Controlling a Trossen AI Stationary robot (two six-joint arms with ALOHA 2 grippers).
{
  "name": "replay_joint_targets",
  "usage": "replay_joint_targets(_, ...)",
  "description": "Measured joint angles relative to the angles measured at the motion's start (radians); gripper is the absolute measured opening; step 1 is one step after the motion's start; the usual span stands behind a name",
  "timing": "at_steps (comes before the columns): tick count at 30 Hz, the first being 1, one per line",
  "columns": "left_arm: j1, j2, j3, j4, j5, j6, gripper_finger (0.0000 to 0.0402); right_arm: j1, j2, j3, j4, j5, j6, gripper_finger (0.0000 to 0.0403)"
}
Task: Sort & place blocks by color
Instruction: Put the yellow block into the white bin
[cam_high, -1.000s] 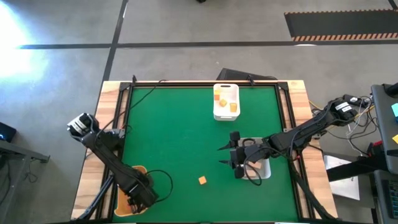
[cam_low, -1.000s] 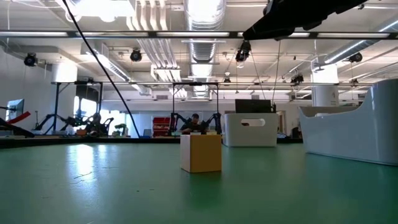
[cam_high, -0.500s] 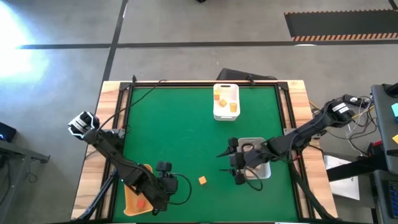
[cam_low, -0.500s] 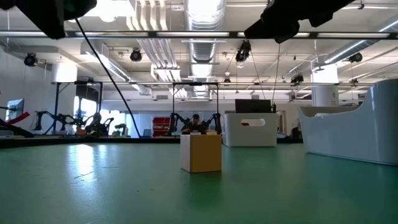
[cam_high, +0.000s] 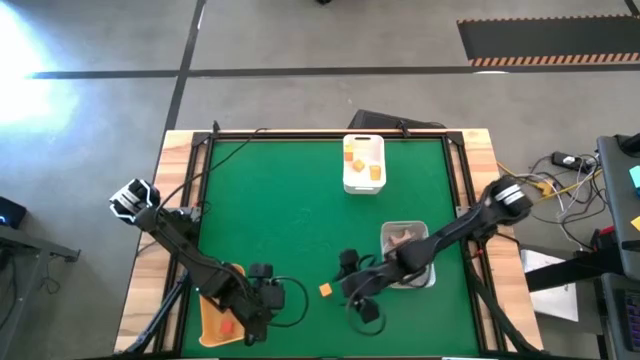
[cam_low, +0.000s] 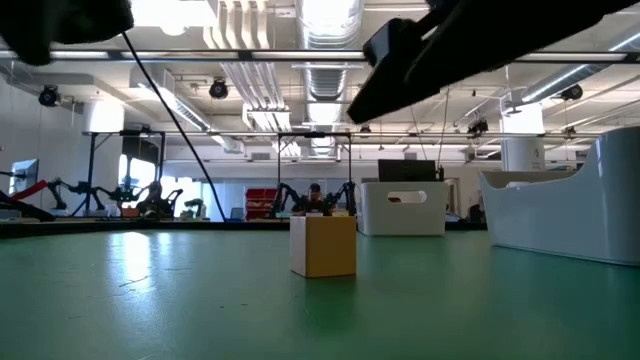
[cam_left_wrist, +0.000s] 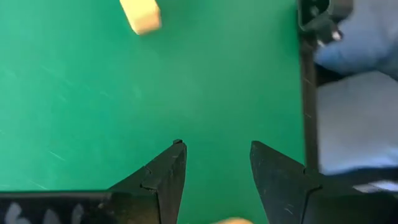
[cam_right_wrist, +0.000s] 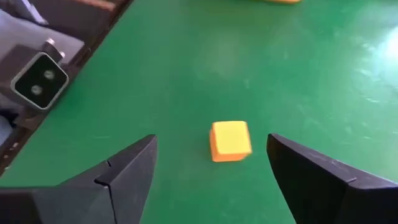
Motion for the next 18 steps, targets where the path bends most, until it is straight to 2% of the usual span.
replay_joint_targets(6, -0.008, 0.0, -0.042, 0.001, 0.177, -0.158, 0.0162, -0.014, 0.132, 0.125, -0.082, 0.008, 0.0, 0.0297)
replay_joint_targets(12, -0.032, 0.001, -0.106, 0.004, 0.374, -0.298, 0.0162, -0.057, 0.202, 0.162, -0.082, 0.009, 0.003, 0.0284)
replay_joint_targets(14, -0.039, 0.001, -0.12, 0.0, 0.412, -0.313, 0.0162, -0.068, 0.214, 0.162, -0.087, 0.008, 0.003, 0.0279)
replay_joint_targets(18, -0.044, 0.0, -0.128, -0.001, 0.425, -0.312, 0.0162, -0.081, 0.223, 0.16, -0.085, 0.001, 0.012, 0.0272)
